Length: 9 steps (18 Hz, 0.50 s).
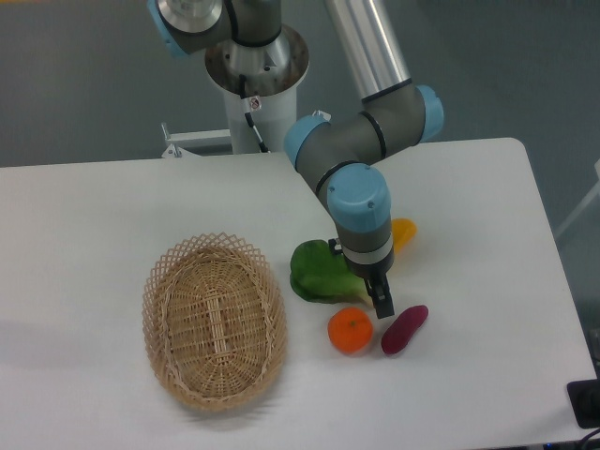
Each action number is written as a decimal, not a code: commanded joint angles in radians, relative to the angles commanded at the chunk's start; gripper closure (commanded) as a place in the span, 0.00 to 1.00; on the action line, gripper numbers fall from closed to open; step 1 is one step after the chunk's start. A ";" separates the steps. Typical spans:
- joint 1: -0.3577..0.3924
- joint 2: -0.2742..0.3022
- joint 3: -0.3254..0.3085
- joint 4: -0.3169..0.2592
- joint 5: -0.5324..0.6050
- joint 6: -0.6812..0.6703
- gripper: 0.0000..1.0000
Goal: Pick up the green vegetable from the table
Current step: 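Lower the gripper onto the bok choy stem and close on it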
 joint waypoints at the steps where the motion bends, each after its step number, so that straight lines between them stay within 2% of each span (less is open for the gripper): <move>1: 0.000 0.000 -0.005 0.000 0.002 -0.002 0.00; 9: -0.002 -0.011 -0.018 0.011 0.003 -0.018 0.00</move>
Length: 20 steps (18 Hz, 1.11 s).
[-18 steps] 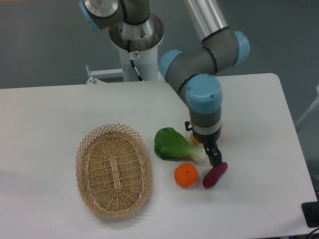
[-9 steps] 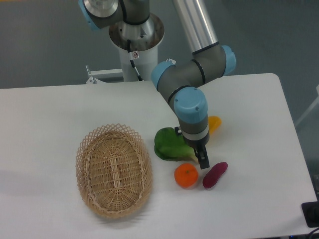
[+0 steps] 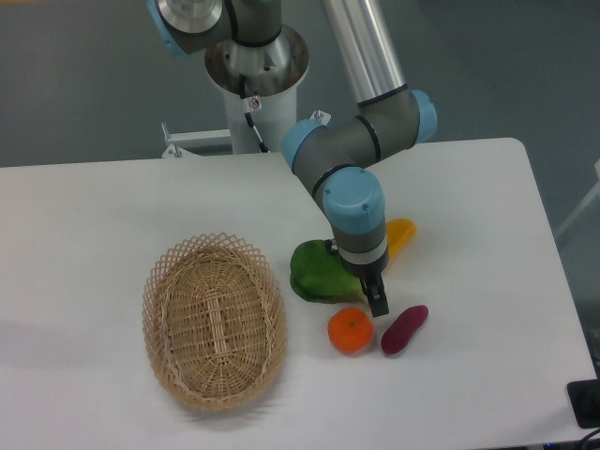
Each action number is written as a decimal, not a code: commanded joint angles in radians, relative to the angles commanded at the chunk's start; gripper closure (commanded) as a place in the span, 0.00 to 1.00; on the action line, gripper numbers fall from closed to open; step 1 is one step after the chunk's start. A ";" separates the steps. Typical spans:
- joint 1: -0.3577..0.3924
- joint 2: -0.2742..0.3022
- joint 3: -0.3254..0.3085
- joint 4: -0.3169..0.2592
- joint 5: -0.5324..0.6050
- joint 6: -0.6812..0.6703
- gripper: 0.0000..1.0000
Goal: Pick up the green vegetable from the table
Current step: 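Lower the gripper onto the bok choy stem and close on it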
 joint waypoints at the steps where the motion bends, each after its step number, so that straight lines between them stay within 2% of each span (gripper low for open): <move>1: 0.000 -0.008 0.002 0.002 0.000 -0.011 0.00; 12: -0.003 -0.018 -0.003 0.020 0.000 -0.019 0.01; 16: -0.003 -0.029 0.003 0.021 0.002 -0.037 0.15; 17: -0.003 -0.029 0.003 0.021 0.002 -0.038 0.24; 20: -0.003 -0.026 0.006 0.018 0.003 -0.040 0.38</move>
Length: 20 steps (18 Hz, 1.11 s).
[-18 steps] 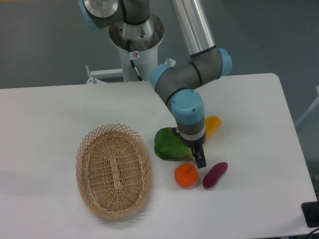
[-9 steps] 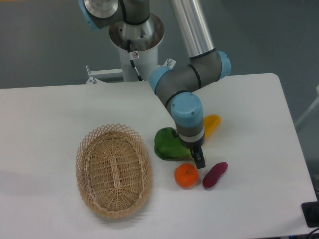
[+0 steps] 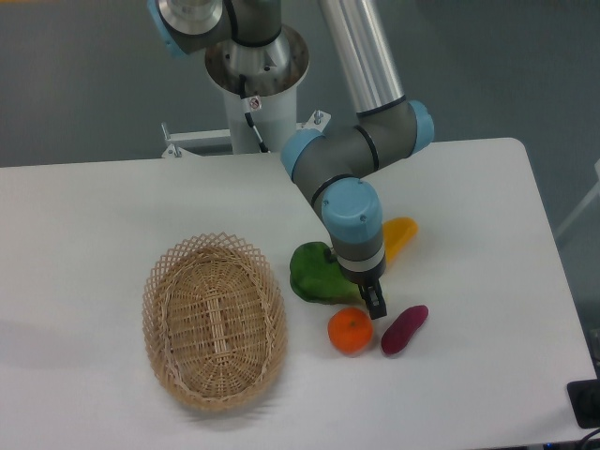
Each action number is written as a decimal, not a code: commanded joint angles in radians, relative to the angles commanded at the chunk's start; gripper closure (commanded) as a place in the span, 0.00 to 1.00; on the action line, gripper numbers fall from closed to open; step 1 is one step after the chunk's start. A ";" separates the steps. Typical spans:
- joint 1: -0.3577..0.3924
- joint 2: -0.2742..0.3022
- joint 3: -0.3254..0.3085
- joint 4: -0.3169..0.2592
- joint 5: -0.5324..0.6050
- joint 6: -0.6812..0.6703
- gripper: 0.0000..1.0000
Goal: Pick up the green vegetable from the table
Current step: 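Lower the gripper onto the bok choy stem and close on it, then lift the grasped bok choy up off the table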
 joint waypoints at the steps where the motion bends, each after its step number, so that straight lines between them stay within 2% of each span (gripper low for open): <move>1: 0.000 0.000 -0.002 0.000 0.003 -0.002 0.42; 4: 0.000 0.008 -0.005 -0.002 0.041 -0.002 0.57; 7: 0.000 0.014 -0.008 0.000 0.069 -0.003 0.59; 10: 0.002 0.020 -0.009 -0.003 0.072 -0.003 0.67; 13: 0.002 0.029 -0.009 -0.005 0.075 -0.003 0.67; 17: 0.003 0.080 0.005 -0.012 0.072 -0.002 0.67; 20: 0.006 0.090 0.006 -0.012 0.068 -0.005 0.67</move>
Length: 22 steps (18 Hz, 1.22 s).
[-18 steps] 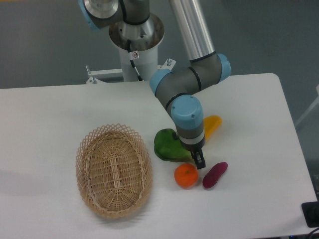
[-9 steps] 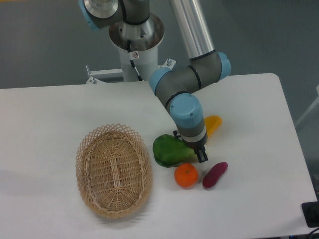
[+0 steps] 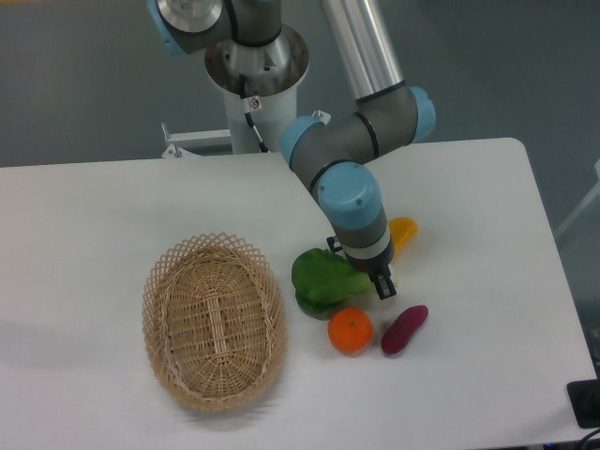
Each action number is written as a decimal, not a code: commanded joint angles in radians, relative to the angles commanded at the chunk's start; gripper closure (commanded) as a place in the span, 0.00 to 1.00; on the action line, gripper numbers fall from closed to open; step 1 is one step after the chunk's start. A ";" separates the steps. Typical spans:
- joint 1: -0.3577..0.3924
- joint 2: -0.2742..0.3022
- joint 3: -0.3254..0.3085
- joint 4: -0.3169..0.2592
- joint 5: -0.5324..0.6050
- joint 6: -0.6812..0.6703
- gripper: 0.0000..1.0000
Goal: Pick up the green vegetable from the table
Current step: 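Lift the grasped bok choy up off the table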
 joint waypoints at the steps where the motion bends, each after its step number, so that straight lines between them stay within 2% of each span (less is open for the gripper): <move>1: 0.000 0.002 0.002 0.000 0.000 0.000 0.67; 9: 0.038 0.061 0.029 0.000 -0.035 0.002 0.67; 11: 0.073 0.080 0.047 -0.002 -0.107 -0.003 0.67; 15: 0.123 0.098 0.069 -0.003 -0.283 -0.107 0.67; 22: 0.153 0.117 0.100 -0.003 -0.446 -0.271 0.66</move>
